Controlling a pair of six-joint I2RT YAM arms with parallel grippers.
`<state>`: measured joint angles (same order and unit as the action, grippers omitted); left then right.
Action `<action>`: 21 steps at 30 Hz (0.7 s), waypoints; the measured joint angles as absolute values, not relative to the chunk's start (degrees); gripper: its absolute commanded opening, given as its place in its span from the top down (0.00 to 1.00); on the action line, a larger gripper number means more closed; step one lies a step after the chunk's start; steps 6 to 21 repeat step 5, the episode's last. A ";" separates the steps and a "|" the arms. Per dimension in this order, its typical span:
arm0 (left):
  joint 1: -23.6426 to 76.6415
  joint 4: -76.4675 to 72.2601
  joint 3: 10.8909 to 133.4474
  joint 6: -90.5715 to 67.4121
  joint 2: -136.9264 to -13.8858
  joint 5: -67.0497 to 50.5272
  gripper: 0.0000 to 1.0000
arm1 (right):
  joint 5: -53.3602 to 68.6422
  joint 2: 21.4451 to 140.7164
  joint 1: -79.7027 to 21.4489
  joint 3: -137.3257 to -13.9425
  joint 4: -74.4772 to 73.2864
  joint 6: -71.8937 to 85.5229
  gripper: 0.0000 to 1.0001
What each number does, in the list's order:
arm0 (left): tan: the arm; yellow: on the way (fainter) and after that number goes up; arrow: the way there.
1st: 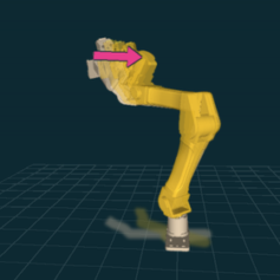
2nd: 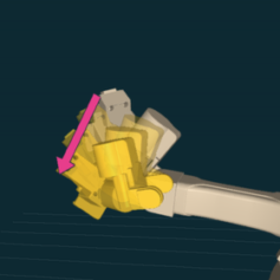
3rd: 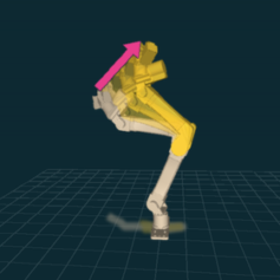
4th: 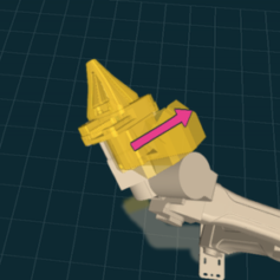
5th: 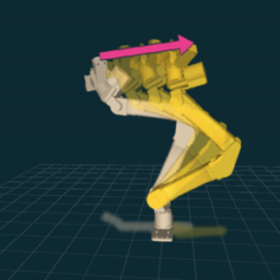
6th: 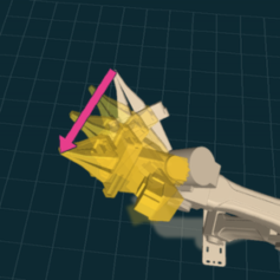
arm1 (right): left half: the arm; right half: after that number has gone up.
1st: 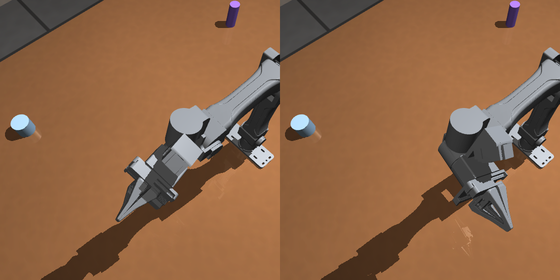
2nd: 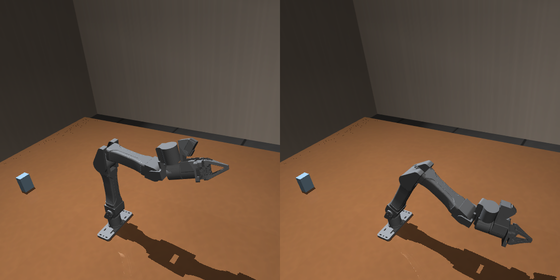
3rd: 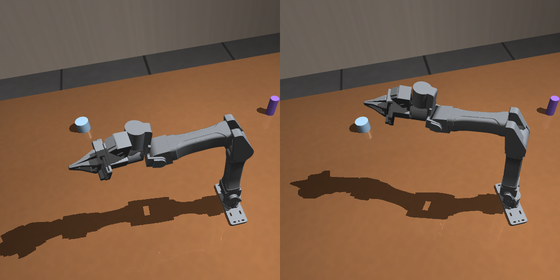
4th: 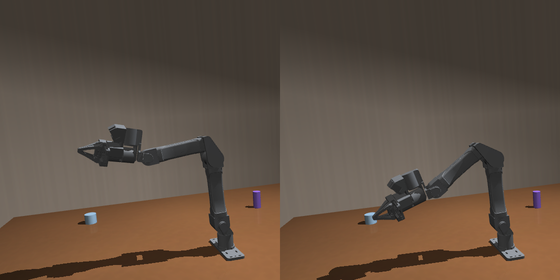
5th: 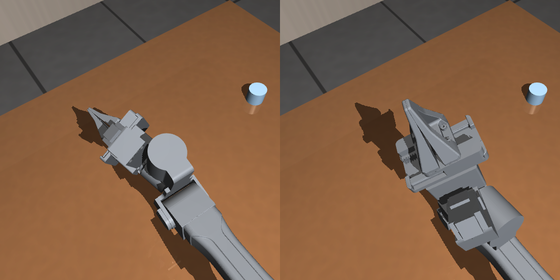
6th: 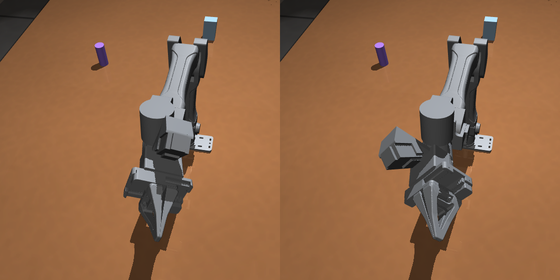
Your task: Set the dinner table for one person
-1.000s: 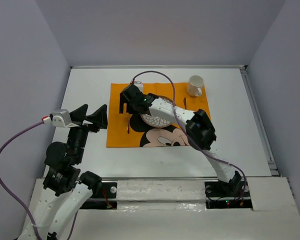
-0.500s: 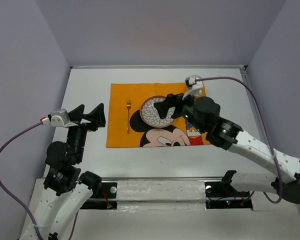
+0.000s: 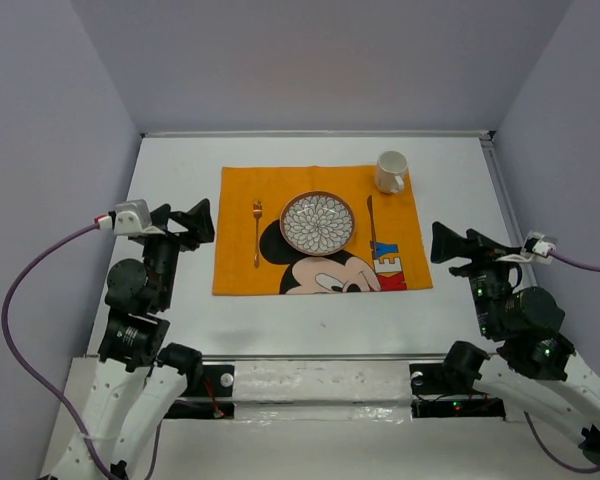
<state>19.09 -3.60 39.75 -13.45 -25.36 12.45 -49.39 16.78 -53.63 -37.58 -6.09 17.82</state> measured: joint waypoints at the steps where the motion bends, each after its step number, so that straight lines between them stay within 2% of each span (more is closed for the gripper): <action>1: 18.52 -3.62 39.75 -13.54 -25.82 11.90 0.01 | -50.24 16.62 -53.63 -37.47 -6.26 17.39 0.00; 21: 16.43 -3.64 39.66 -13.80 -27.55 10.00 0.01 | -52.18 16.38 -53.63 -37.47 -6.39 16.25 0.00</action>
